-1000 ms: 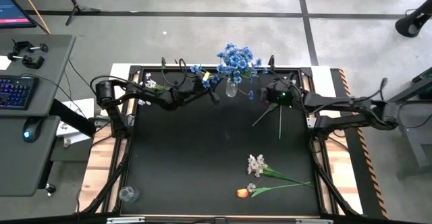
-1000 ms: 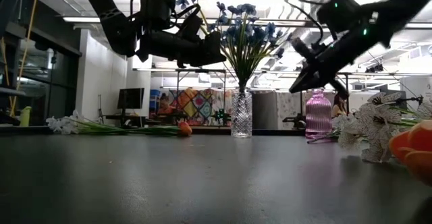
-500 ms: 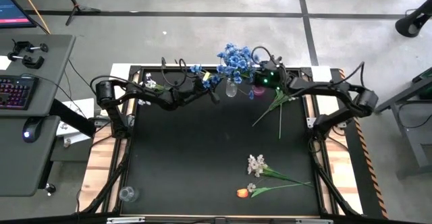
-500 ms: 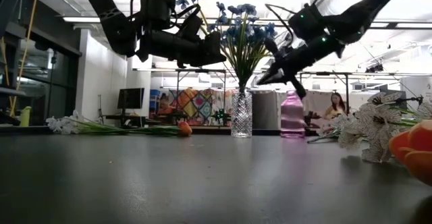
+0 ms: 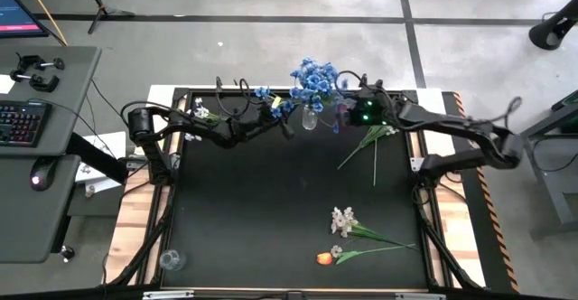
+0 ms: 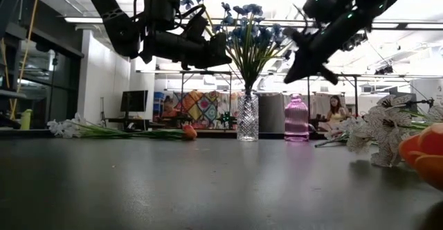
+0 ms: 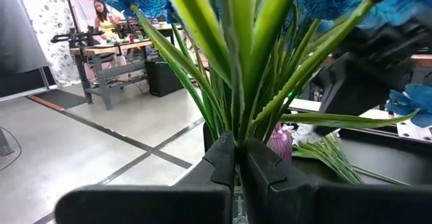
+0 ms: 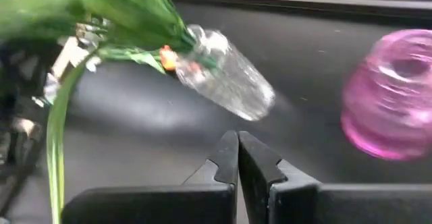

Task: Sort flowers into vase by color
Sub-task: Adjust the top transparent vase, then put the top right white flowers into the purple vase

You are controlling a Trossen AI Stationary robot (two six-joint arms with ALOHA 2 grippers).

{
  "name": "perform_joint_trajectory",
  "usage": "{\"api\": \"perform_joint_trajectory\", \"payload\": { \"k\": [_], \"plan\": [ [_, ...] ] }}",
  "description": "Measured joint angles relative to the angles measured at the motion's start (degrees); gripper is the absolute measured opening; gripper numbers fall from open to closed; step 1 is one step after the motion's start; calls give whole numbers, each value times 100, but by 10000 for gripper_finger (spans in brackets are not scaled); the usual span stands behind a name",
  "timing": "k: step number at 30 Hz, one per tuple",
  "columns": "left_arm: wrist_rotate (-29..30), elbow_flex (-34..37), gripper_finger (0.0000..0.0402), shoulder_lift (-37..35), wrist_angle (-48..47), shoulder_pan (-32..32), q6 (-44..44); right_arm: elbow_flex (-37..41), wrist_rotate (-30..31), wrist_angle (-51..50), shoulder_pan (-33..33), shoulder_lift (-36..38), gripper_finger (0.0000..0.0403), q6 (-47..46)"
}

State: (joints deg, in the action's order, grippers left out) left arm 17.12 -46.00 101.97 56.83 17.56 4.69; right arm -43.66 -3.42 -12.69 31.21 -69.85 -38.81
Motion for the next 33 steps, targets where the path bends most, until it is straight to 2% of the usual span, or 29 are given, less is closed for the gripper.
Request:
{"api": "perform_joint_trajectory", "payload": {
  "k": [5, 9, 14, 21, 27, 30, 33],
  "plan": [
    [2, 4, 19, 2, -20, -2, 46, 0, 71, -796, -90, 762, 0, 95],
    [2, 4, 60, -15, -43, -17, 34, 0, 275, -935, -183, 1209, 0, 138],
    [4, 10, 122, -374, -628, -111, 2, 0, 378, -926, -200, 1540, 0, 183],
    [0, 9, 182, -1401, -2773, -277, -135, 0, 380, -906, -200, 1666, 0, 436],
    [-330, 9, 197, -2390, -4800, -390, -996, 0, 480, -1139, -195, 1666, 2, 410],
    [-630, 11, 197, -2749, -5687, -484, -1613, 0, 644, -1647, -195, 1666, 23, 266],
    [-843, 144, 197, -2982, -5994, -633, -2031, 0, 819, -2355, -195, 1665, 67, -3]
  ]
}}
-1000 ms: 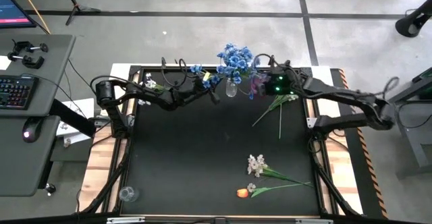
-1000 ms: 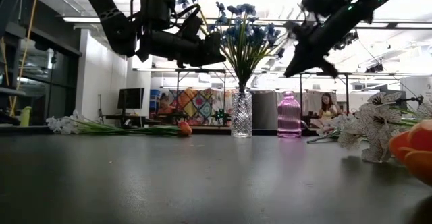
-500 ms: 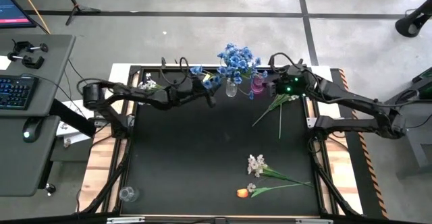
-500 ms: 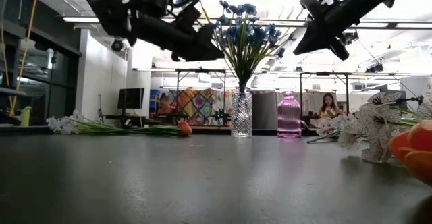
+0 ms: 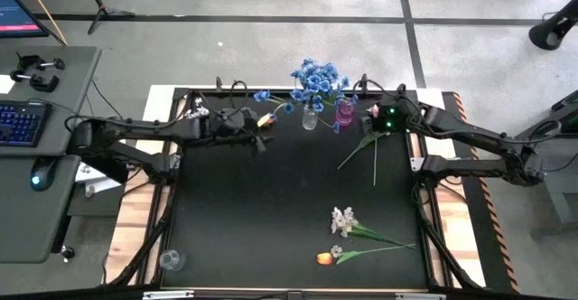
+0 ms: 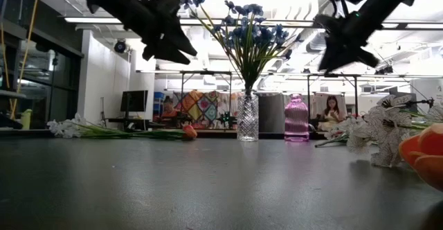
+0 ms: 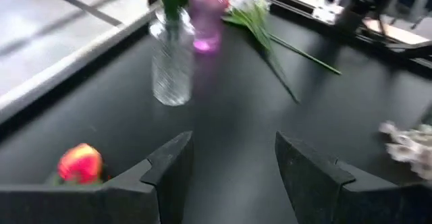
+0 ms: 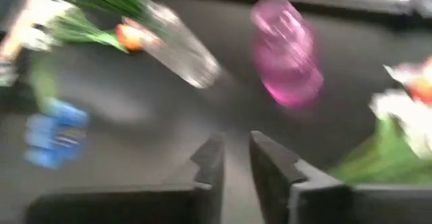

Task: Sort flowers into vase by color
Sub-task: Put the top right white flowers into the purple vase

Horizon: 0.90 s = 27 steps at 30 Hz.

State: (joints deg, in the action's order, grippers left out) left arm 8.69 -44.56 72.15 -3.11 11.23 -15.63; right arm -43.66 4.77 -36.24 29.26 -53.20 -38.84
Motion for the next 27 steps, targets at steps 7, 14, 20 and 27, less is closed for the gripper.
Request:
{"api": "perform_joint_trajectory", "payload": {
  "k": [7, 14, 20, 27],
  "plan": [
    [-98, 468, 197, -222, 192, -488, -984, 501, 100, -953, 0, -1, 212, -1631],
    [-62, 557, 197, -176, 312, -665, -1416, 1342, -286, 179, -4, -315, 273, -3317],
    [24, 556, 197, -176, 325, -658, -1110, 1289, -128, 397, 0, -1079, 275, -3729],
    [87, 556, 197, -176, 302, -636, -1024, 987, -181, 437, -4, -2006, 271, -3988]
  ]
}}
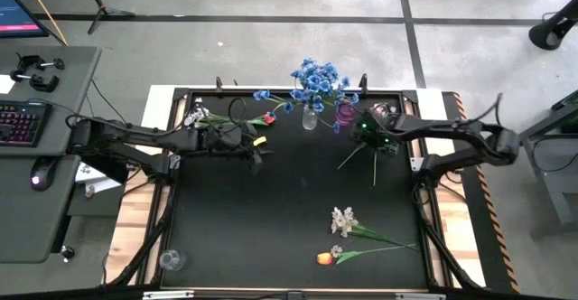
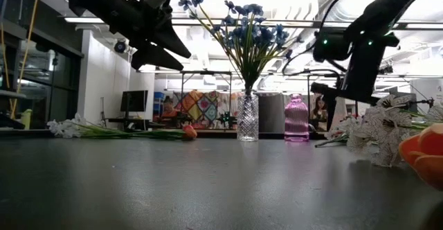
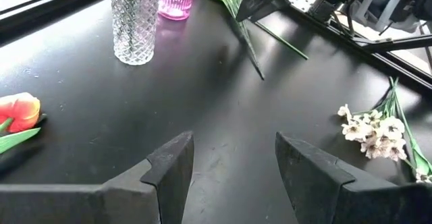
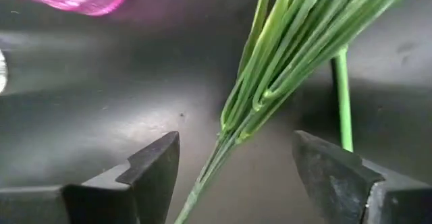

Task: Sort flowers into vase by color
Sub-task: Put the top right white flowers into the purple vase

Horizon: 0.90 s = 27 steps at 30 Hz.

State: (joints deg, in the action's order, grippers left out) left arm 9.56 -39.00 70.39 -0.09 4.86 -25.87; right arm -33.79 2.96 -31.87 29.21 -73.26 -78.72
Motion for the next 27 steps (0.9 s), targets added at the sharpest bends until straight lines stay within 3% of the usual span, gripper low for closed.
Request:
{"api": "perform_joint_trajectory", "payload": {
  "k": [7, 11, 15, 20, 27],
  "plan": [
    [-87, 0, 197, -1, 1, -2, -84, -31, 131, 270, 79, -530, 207, -399],
    [-157, -2, 197, -40, 12, 0, 41, -34, 157, 201, 78, -588, 122, -325],
    [-155, -2, 197, -61, 6, 19, 281, -25, 272, 23, -16, -237, 20, 361],
    [-152, -2, 197, -60, 12, 155, 483, -25, 422, -522, -171, 941, 20, 708],
    [-161, -2, 197, -59, 89, 444, 476, -405, 1427, -170, -172, 2637, 8, 1492]
  ]
}}
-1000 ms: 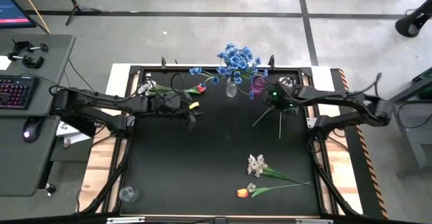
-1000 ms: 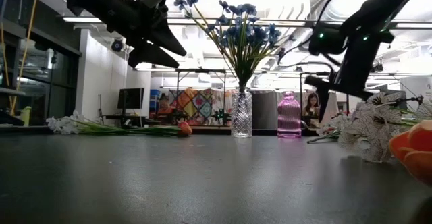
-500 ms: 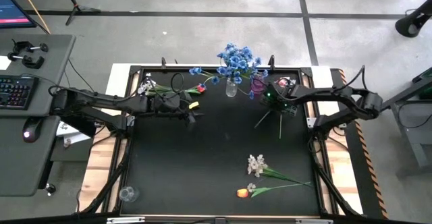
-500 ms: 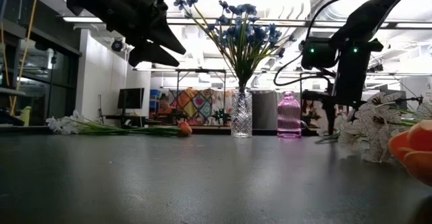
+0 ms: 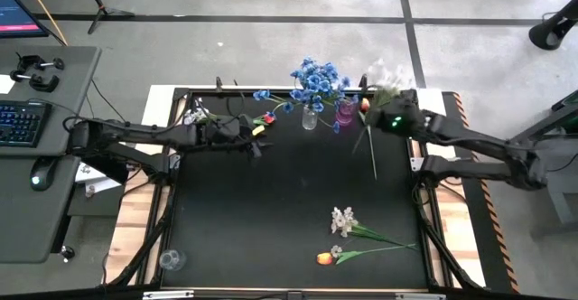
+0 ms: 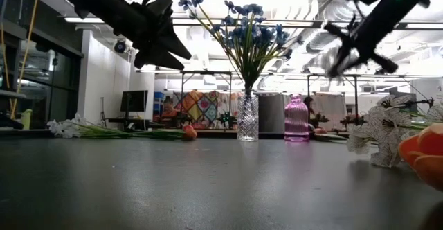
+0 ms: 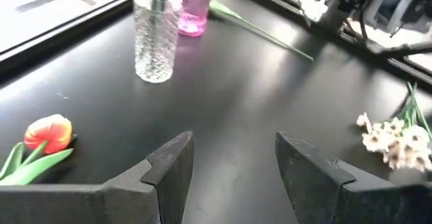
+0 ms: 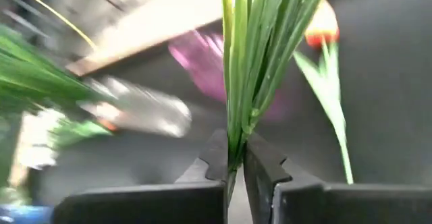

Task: Sort flowers into vase by color
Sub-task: Put the top right white flowers into the purple vase

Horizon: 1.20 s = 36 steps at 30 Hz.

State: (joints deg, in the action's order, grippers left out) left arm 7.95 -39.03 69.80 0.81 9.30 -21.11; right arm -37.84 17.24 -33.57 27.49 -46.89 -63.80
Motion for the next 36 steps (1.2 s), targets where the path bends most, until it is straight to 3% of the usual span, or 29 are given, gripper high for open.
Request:
{"api": "perform_joint_trajectory", "payload": {
  "k": [5, 9, 12, 17, 25, 30, 36],
  "plan": [
    [-30, 0, 197, 0, 138, 121, -296, -161, 438, 755, 240, 322, 4, 1199],
    [-38, 0, 197, 0, 304, 124, -536, -184, 1038, 1759, 361, 187, 2, 3164],
    [-456, 0, 197, 0, 574, 126, -830, -184, 848, 2764, 443, -111, 2, 4642],
    [-1198, -2, 197, 0, 1367, 100, -1087, -184, 151, 3985, 623, -837, 1, 5921],
    [-1751, -2, 197, 0, 2662, 72, -2019, -184, 71, 4851, 1055, -1666, 1, 6434],
    [-1972, -2, 197, -31, 3189, 28, -2325, -182, -362, 4844, 1167, -1745, 1, 6374],
    [-1948, -2, 197, -28, 3313, 4, -2329, -182, -422, 4719, 1138, -1742, 0, 6376]
  ]
}}
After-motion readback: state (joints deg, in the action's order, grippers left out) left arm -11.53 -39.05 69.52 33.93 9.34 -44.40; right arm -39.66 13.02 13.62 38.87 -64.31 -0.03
